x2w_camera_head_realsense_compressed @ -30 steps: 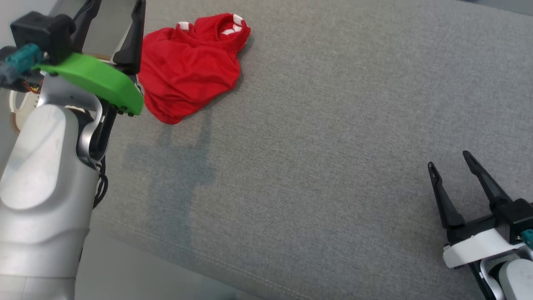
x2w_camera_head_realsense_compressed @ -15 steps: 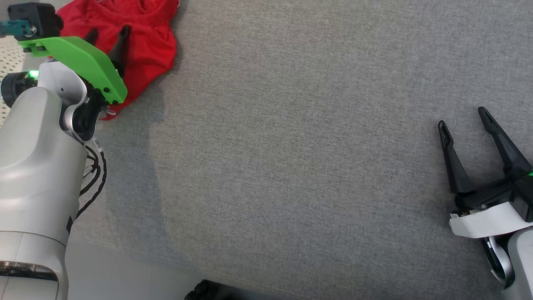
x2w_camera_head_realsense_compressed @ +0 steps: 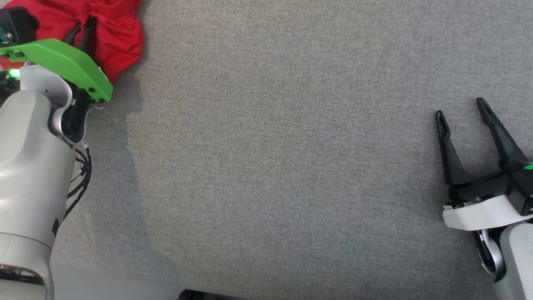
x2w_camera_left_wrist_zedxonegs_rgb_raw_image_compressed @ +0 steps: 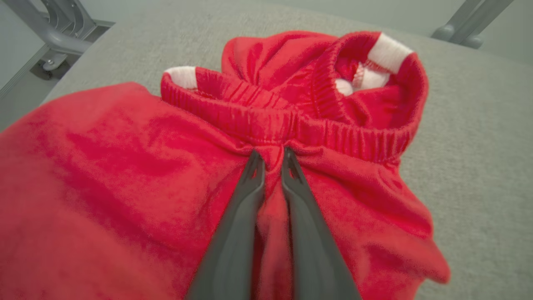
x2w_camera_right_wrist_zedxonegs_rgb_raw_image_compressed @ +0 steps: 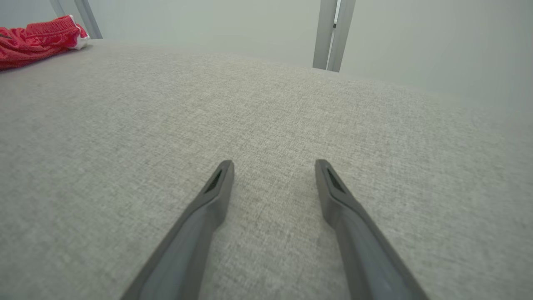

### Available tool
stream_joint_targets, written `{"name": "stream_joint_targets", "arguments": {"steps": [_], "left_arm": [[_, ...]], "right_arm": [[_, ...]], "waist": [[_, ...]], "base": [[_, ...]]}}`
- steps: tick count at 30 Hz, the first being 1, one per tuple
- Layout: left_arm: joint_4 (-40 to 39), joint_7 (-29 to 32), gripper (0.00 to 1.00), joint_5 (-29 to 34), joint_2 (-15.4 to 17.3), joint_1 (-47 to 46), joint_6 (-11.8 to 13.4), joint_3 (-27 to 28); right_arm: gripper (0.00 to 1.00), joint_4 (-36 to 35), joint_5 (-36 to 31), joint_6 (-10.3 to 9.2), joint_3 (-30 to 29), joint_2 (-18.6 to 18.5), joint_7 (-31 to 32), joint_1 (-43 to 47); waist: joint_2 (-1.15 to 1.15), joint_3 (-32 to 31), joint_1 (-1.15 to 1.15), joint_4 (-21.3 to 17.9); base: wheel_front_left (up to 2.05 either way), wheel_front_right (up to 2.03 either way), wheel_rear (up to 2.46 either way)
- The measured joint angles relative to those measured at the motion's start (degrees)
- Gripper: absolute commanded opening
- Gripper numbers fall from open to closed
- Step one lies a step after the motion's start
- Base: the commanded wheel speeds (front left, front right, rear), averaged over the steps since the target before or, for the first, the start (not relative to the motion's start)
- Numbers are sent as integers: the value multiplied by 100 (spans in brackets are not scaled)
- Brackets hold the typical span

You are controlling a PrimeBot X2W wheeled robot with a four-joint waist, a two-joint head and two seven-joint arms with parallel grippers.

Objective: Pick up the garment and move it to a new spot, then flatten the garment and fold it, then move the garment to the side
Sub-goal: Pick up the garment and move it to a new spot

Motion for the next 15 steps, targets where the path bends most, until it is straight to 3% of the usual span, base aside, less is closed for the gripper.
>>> {"name": "stream_joint_targets", "arguments": {"steps": [6, 15], "left_arm": [[-916, -597, 0, -503, 241, 295, -2, -490], [-2226, -491, 0, -1035, 701, 1028, -2, -1211]], "right_arm": [[100, 345, 83, -5, 91, 300, 46, 93], [100, 556, 241, -3, 193, 875, 54, 509]], "waist": [[0, -475, 0, -83], [0, -1661, 0, -248]], "base": [[0, 0, 0], [0, 0, 0]]}}
